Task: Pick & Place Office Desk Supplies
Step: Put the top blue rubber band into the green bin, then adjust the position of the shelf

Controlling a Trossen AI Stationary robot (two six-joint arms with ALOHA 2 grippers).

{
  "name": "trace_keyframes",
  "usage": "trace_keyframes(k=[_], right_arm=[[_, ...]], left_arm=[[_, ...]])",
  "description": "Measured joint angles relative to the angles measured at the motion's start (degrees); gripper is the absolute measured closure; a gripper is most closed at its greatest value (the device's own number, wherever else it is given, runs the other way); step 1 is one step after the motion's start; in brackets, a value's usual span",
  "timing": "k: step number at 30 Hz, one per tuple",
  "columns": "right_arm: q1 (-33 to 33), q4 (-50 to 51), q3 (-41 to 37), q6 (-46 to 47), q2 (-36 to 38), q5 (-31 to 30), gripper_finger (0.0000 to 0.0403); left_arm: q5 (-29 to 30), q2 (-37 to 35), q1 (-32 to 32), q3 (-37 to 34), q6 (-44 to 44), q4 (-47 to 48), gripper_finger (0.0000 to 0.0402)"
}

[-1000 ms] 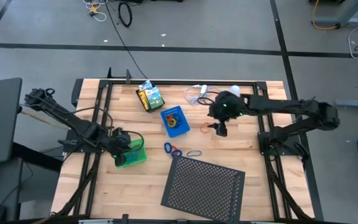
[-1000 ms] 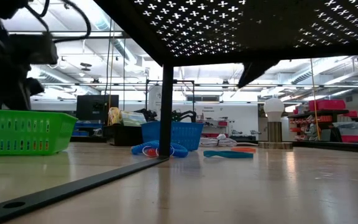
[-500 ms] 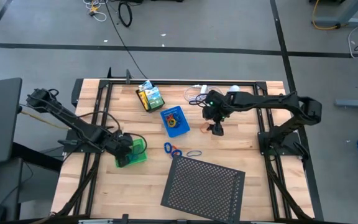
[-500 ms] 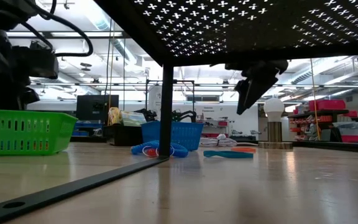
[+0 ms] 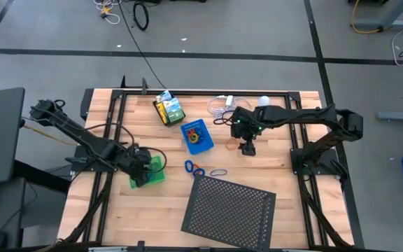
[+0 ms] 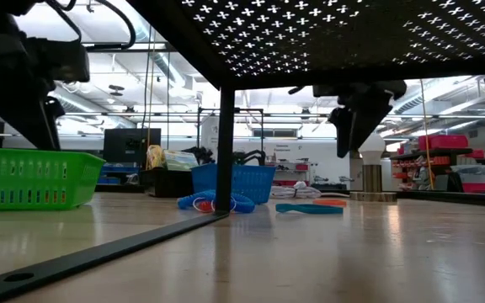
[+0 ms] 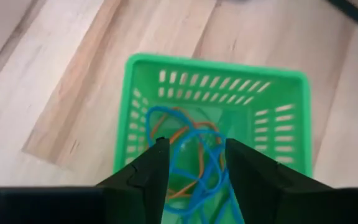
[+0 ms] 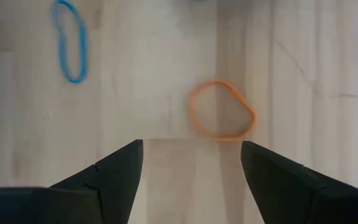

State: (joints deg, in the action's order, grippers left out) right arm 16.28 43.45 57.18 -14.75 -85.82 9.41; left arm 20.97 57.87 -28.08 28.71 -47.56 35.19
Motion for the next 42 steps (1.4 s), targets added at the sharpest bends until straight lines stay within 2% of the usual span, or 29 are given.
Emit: trace_keyframes(k=[6,11,14,17,22,24,31,42], right_arm=[[-0.74,-0.29,-5.03,3.2,-0.01,-3.96,0.0124],[-2.45,1.5,-5.83,8.69,1.23,-10.63,0.0127],[-3.95,2.67,-5.82,11.86,3.53,-13.87,0.015],[-5.06,5.32,-5.78,16.04,5.6,-13.22,0.0203],[-10.13,11.68,-5.79,24.05,8.45,-12.13,0.0351],[-13.36,13.39,-5.78,27.35,9.66,-12.16,0.0388],[-26.23,20.23,-5.83,46.0,10.97,-11.79,0.0397],[-46.61,25.38,-5.83,76.34,10.84,-4.68,0.0401]], left_arm=[[0.23,0.02,-0.02,0.0,0.5,3.53,0.0235],[5.08,0.02,0.0,0.0,2.01,4.04,0.0235],[7.65,0.02,0.0,0.0,3.9,3.59,0.0235],[13.13,0.02,0.0,0.0,6.58,0.82,0.0235],[21.35,0.0,0.0,0.02,13.09,-4.32,0.0236],[22.75,0.01,0.0,0.01,15.09,-5.3,0.0236],[25.92,0.02,0.0,0.0,19.62,-9.52,0.0236],[28.44,0.02,0.04,0.0,28.98,-14.56,0.0236]])
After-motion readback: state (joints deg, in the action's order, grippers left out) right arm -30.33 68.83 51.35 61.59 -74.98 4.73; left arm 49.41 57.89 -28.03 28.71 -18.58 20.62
